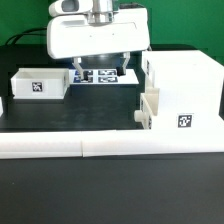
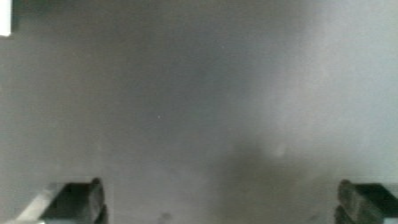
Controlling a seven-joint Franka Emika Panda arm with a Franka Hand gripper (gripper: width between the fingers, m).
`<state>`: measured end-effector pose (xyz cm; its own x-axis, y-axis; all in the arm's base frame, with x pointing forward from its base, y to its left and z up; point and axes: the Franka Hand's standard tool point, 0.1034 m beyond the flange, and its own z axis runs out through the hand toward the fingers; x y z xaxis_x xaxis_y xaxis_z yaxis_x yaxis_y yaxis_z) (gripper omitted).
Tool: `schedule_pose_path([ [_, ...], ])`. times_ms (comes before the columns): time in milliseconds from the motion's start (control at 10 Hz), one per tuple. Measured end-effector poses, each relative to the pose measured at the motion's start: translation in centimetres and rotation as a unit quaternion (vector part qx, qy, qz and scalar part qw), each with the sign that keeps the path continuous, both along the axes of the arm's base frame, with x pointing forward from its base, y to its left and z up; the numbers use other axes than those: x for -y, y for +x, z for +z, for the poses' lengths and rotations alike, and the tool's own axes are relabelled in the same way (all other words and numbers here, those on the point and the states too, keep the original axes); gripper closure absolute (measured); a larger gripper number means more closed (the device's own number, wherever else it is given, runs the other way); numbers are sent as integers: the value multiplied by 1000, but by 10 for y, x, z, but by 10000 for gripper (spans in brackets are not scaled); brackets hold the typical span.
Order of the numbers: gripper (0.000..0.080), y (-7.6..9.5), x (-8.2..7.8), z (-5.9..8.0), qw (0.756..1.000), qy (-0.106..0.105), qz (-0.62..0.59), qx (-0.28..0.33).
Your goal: Assemble drawer
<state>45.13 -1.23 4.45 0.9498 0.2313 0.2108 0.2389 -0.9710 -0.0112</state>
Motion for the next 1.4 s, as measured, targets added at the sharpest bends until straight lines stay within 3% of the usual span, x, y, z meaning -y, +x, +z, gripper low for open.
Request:
schedule_pose_path([
  [200, 150, -1, 3, 0, 997, 16, -78, -5],
  [300, 150, -10, 11, -3, 996, 17, -84, -31],
  [500, 150, -25, 42, 7, 989, 22, -111, -91],
  [700, 150, -33, 54, 20, 984, 29, -126, -121],
  [800, 150, -34, 57, 25, 985, 26, -128, -114],
  [1200, 150, -34, 56, 22, 985, 27, -126, -116],
  [1400, 150, -48, 67, 16, 982, 25, -139, -128],
])
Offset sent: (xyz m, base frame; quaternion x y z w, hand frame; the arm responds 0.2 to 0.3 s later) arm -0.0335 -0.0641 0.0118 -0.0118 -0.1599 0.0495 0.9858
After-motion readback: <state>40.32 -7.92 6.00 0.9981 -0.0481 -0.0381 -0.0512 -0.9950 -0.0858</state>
